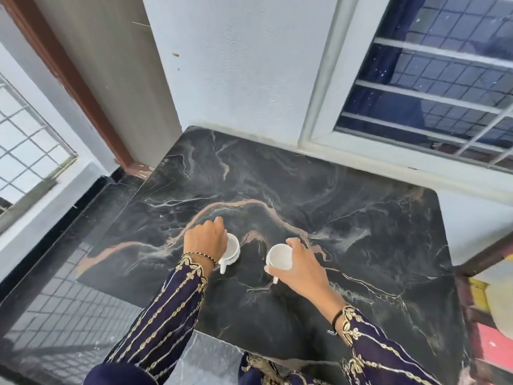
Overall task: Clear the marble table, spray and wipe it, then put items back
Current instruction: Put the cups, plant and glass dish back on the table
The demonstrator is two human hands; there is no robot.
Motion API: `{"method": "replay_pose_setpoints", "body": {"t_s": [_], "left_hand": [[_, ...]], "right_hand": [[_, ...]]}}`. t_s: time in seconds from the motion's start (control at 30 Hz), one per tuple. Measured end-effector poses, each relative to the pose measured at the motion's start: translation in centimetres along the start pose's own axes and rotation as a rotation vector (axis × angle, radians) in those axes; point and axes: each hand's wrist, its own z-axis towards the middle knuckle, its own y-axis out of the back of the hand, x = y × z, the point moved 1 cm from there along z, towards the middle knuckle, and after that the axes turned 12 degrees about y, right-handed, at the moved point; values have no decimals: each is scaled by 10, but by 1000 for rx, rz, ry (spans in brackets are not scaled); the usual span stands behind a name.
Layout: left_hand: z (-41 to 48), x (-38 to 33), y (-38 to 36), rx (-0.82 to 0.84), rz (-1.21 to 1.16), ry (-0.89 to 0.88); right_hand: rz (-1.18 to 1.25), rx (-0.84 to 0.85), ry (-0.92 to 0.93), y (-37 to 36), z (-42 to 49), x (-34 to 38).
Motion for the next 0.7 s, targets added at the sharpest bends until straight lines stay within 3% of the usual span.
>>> {"method": "replay_pose_setpoints", "body": {"t_s": [0.1,0.4,0.7], "left_hand": [[-1,-21,9,-119,17,-68],[-37,-133,31,-75,-163,-305],[-91,-257,28,3,-215,-439]], "right_hand": [[24,-22,4,13,-6,-5],[108,-159,-15,50,-37,-52],[264,-298,-106,100,-100,-158]]}}
